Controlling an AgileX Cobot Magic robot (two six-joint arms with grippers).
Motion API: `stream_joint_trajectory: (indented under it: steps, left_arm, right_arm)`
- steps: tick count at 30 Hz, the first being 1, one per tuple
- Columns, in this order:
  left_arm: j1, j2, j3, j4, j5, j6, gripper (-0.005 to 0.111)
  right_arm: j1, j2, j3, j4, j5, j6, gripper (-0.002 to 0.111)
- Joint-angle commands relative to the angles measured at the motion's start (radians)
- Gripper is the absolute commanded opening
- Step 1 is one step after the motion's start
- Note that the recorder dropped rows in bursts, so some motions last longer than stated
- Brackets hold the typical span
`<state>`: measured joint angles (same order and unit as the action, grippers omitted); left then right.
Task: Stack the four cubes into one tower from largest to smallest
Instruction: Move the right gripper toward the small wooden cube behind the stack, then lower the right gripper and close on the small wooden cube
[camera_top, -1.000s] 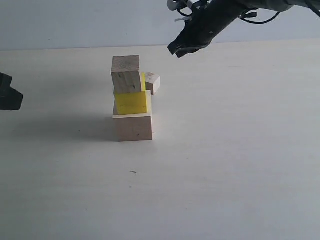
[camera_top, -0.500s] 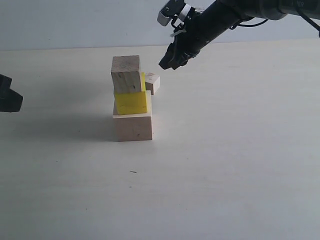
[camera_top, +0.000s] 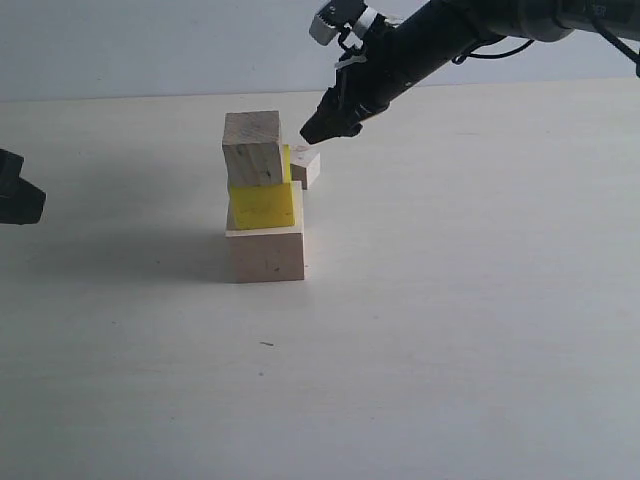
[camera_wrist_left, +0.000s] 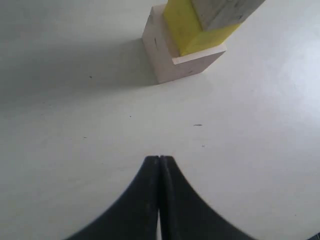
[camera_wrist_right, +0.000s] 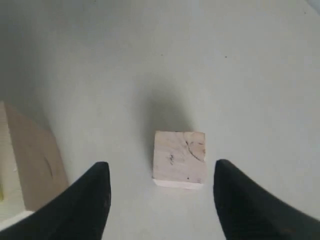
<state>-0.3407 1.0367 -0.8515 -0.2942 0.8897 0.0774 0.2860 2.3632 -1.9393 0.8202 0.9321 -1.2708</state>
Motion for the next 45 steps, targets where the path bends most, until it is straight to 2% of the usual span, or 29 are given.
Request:
stream_joint_trajectory:
  steps: [1,16,22,27,45]
  left_arm:
    - [0.002,0.006,0.003,0.002,-0.003,-0.008,0.0]
    - [0.002,0.006,0.003,0.021,-0.005,-0.008,0.0]
    - [0.002,0.006,0.003,0.021,-0.005,-0.008,0.0]
    - [0.002,0.006,0.003,0.021,-0.005,-0.008,0.0]
    - [0.002,0.006,0.003,0.021,-0.019,-0.008,0.0]
  right_arm:
    - [-0.003,0.029,-0.003,0.027,0.034,-0.038,0.059]
    - [-0.003,0.075,-0.003,0.157,0.045,-0.18,0.059]
    - [-0.003,0.096,-0.003,0.191,-0.041,-0.212,0.059]
    - [-0.003,0.121,-0.003,0.236,-0.044,-0.253,0.059]
    - [-0.003,0.154,-0.003,0.242,-0.09,-0.281,0.059]
